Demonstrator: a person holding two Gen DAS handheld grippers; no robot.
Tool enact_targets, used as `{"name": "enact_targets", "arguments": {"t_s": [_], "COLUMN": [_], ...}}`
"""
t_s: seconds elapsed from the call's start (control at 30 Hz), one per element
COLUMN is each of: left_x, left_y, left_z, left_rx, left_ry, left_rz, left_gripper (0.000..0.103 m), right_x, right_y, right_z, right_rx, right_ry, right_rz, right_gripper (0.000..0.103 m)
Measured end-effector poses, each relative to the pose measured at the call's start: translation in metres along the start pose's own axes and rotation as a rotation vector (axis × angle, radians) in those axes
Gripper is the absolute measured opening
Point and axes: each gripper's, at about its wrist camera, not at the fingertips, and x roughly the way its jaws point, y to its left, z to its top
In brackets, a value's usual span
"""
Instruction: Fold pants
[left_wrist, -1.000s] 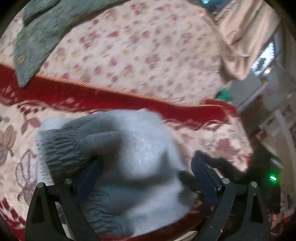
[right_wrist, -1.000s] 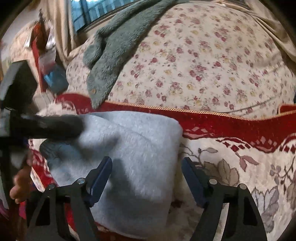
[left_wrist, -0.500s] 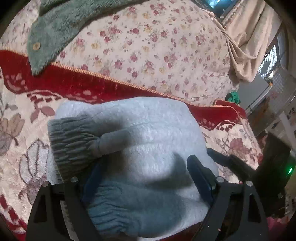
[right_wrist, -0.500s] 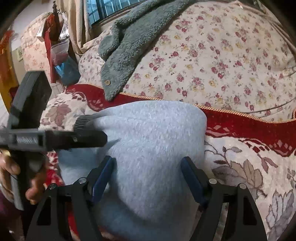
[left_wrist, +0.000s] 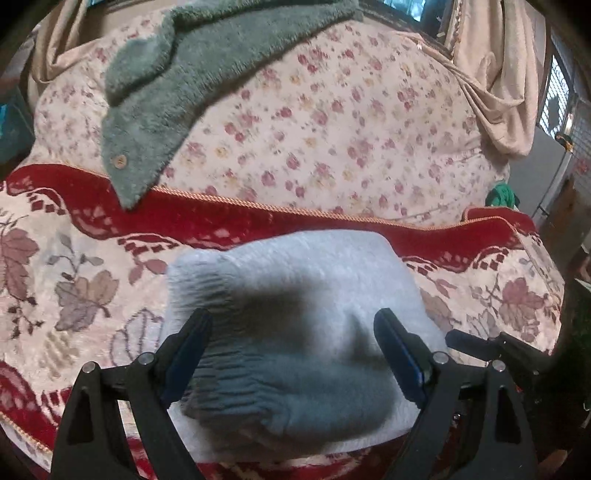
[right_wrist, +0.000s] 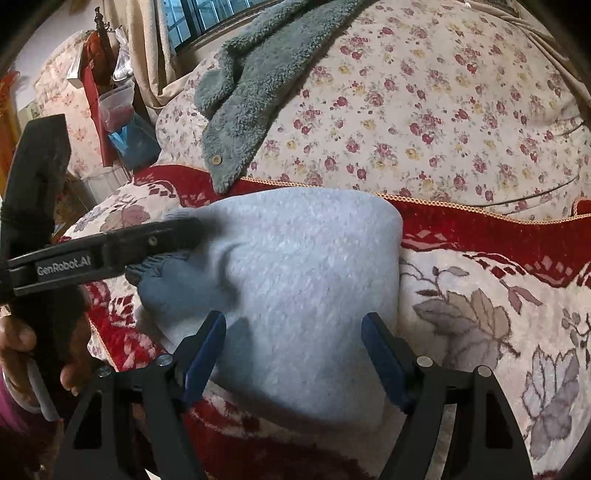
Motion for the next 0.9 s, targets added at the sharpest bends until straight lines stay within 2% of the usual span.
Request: {"name": "enact_targets", "arguments": {"t_s": [0.1, 0.33, 0.47, 0.67, 0.73, 0.8, 0.9], "left_x": [-0.008, -0.009, 0.003, 0.026, 0.033, 0.039, 0.043], "left_y": [0.003, 0.002, 0.007, 0.026, 0.032, 0.04, 0.043], "left_z": [-0.001, -0.009, -0.017, -0.032, -0.038, -0.043, -0.046], "left_rx": [-0.002, -0.007, -0.025, -0.089, -0.113, -0.148, -0.158], "left_ry": [-0.025, -0.038, -0.004, 0.066, 0.08, 0.08, 0.068], "left_rz": [0.051, 0.087, 0.105, 0.123, 0.119, 0.108, 0.112], "left_gripper": [0.089, 0.089, 0.089, 0.089, 0.093, 0.101, 0.103], "right_x": [-0.002, 0.003, 0.008, 0.018, 0.021, 0.026, 0.03], "right_y": [-0.001, 0.005, 0.009, 0.02, 0.021, 0.024, 0.03], "right_z": [0.002, 0.0, -0.004, -0.011, -0.014, -0.017, -0.021], "right_rx": [0.021, 0.01, -0.018, -0.098, -0.099, -0.109, -0.153], "right_ry": [-0.006, -0.001, 0.01, 0.031, 0.035, 0.042, 0.041], "right_rz": [0.012, -0.01, -0.037, -0.072, -0.065, -0.069, -0.095], "right_gripper": [0.081, 0.081, 0.082, 0.09, 0.091, 0.095, 0.096]}}
